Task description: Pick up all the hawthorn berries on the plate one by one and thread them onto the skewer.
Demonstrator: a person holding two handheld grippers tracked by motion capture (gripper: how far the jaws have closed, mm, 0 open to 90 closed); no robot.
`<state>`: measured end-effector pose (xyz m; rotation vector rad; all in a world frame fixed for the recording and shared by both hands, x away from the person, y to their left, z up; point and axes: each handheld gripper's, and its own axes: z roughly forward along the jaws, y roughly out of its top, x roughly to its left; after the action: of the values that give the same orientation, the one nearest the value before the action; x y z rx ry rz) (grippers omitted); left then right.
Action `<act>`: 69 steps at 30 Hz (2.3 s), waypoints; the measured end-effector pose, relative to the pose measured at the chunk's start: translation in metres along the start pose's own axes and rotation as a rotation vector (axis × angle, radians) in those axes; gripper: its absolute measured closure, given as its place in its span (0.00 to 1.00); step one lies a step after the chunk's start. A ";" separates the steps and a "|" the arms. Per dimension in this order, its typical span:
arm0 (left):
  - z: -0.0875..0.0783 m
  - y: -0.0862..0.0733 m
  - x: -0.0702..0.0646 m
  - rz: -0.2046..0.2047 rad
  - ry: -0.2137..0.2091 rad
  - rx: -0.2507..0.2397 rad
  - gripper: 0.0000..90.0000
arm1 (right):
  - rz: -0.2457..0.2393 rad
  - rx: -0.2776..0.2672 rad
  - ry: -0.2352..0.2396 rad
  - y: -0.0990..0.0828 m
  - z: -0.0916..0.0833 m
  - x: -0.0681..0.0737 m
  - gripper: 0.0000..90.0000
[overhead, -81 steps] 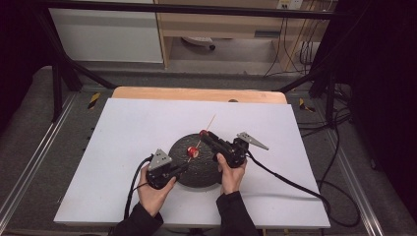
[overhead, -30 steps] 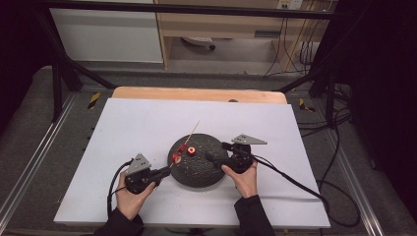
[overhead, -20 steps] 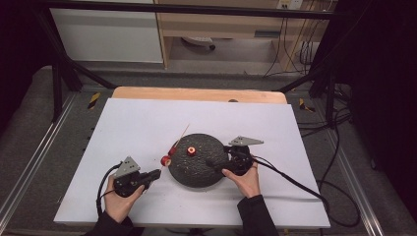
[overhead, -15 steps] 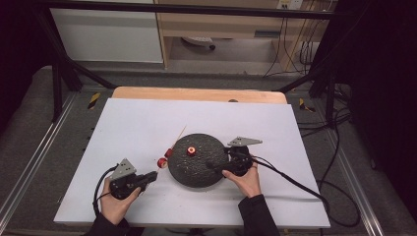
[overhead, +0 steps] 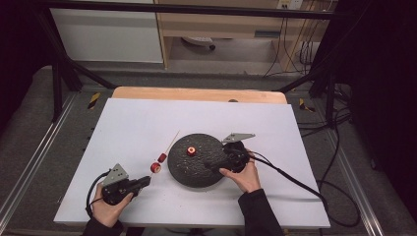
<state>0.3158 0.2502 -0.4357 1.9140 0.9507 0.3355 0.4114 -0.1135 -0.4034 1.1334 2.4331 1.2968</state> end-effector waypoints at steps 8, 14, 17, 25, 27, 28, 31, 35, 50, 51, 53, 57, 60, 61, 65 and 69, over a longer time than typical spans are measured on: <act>0.000 -0.004 0.005 -0.003 -0.005 0.014 0.98 | -0.031 0.042 0.004 0.014 0.008 0.004 0.02; -0.001 -0.006 0.008 -0.011 -0.007 0.016 0.98 | -0.048 0.108 0.006 0.030 0.024 0.007 0.04; 0.000 -0.006 0.009 -0.014 -0.008 0.018 0.98 | -0.056 0.133 0.011 0.037 0.032 0.008 0.05; -0.001 -0.006 0.010 -0.023 -0.009 0.015 0.98 | -0.070 0.185 0.001 0.051 0.055 0.007 0.10; -0.001 -0.006 0.010 -0.021 -0.009 0.015 0.98 | -0.067 0.192 0.004 0.052 0.058 0.007 0.11; -0.001 -0.006 0.010 -0.022 -0.010 0.015 0.98 | -0.070 0.204 0.002 0.055 0.062 0.007 0.13; -0.001 -0.006 0.010 -0.023 -0.010 0.012 0.98 | -0.079 0.231 -0.002 0.058 0.069 0.008 0.16; -0.001 -0.006 0.010 -0.023 -0.012 0.012 0.98 | -0.086 0.268 -0.016 0.062 0.077 0.009 0.21; -0.001 -0.006 0.010 -0.025 -0.012 0.014 0.98 | -0.047 0.356 -0.008 0.067 0.097 0.007 0.46; -0.001 -0.006 0.010 -0.025 -0.013 0.016 0.98 | -0.042 0.366 -0.006 0.066 0.098 0.006 0.49; 0.000 -0.006 0.010 -0.024 -0.014 0.015 0.98 | -0.030 0.368 -0.003 0.066 0.099 0.005 0.52; 0.000 -0.006 0.009 -0.022 -0.015 0.016 0.98 | -0.005 0.366 0.009 0.067 0.101 0.003 0.56; 0.000 -0.006 0.010 -0.023 -0.016 0.018 0.98 | -0.001 0.370 0.008 0.066 0.103 0.002 0.59; 0.000 -0.006 0.010 -0.023 -0.016 0.019 0.98 | -0.003 0.378 0.008 0.066 0.104 0.001 0.62; 0.000 -0.006 0.009 -0.022 -0.016 0.018 0.98 | -0.006 0.381 0.012 0.065 0.105 0.000 0.65; 0.000 -0.006 0.009 -0.021 -0.016 0.019 0.98 | -0.001 0.388 0.017 0.065 0.106 0.000 0.68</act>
<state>0.3193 0.2581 -0.4421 1.9196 0.9656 0.2993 0.4956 -0.0235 -0.4187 1.2043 2.7753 0.8549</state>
